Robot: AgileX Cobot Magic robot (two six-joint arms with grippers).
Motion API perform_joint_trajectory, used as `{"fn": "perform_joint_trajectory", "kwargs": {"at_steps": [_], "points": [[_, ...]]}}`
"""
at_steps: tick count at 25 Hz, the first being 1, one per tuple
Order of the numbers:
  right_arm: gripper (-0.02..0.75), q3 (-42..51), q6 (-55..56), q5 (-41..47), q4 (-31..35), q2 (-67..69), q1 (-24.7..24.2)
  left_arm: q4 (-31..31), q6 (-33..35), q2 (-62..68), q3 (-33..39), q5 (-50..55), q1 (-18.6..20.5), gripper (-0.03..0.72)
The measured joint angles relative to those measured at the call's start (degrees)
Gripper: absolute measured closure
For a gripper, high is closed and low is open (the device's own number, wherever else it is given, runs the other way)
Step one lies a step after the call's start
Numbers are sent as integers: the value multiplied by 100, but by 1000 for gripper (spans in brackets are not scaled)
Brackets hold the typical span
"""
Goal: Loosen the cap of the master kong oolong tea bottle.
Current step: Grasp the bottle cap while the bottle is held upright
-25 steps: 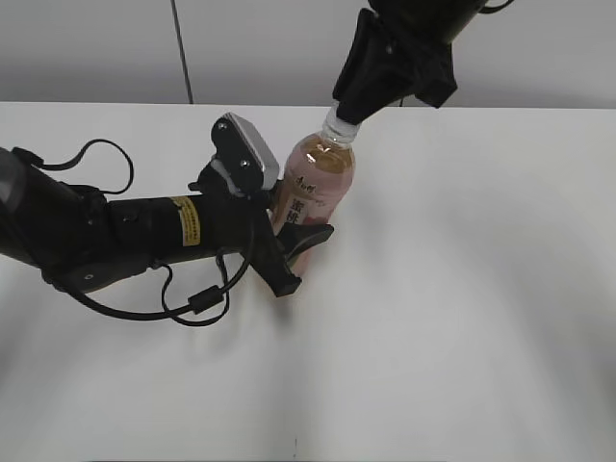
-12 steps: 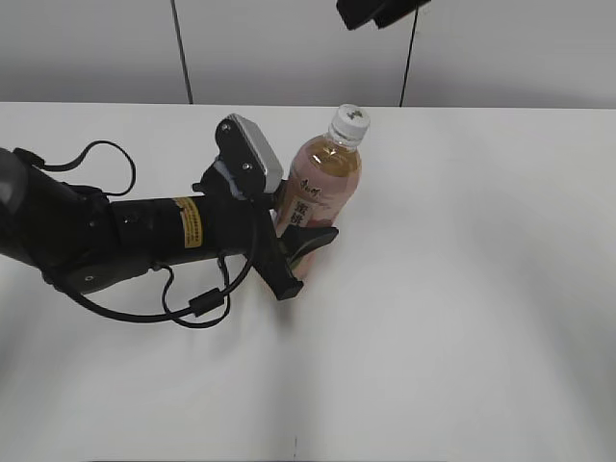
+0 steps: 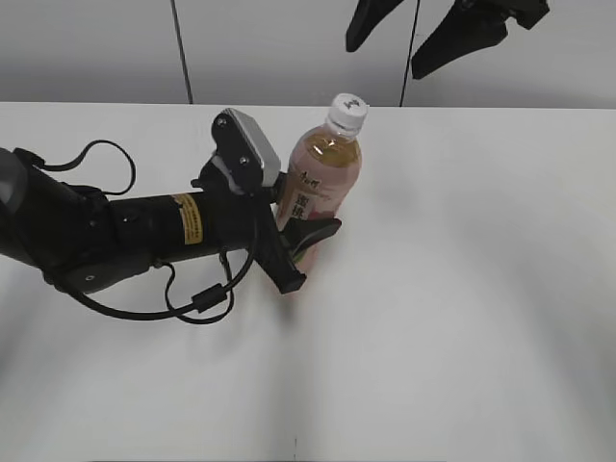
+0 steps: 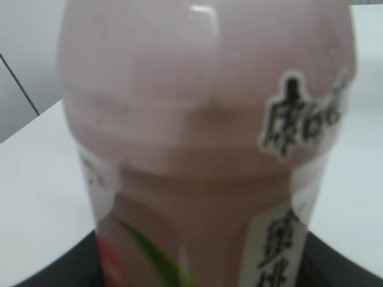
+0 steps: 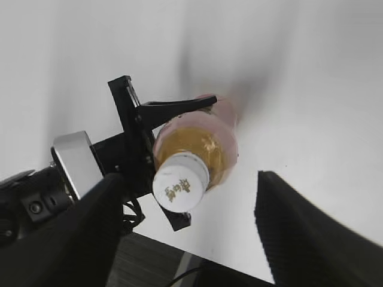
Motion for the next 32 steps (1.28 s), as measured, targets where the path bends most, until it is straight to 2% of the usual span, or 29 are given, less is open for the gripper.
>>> {"fn": "perform_joint_trajectory", "kwargs": {"at_steps": [3, 9, 20, 23, 28, 32], "points": [[213, 0, 419, 5, 67, 29, 0, -83, 0, 0, 0, -44, 0, 307], [213, 0, 637, 5, 649, 462, 0, -88, 0, 0, 0, -75, 0, 307], [220, 0, 760, 5, 705, 686, 0, -88, 6, 0, 0, -70, 0, 307], [272, 0, 760, 5, 707, 719, 0, -88, 6, 0, 0, -66, 0, 307], [444, 0, 724, 5, 712, 719, 0, -88, 6, 0, 0, -43, 0, 307], [448, 0, 639, 5, 701, 719, 0, -84, 16, 0, 0, -30, 0, 307]]}}
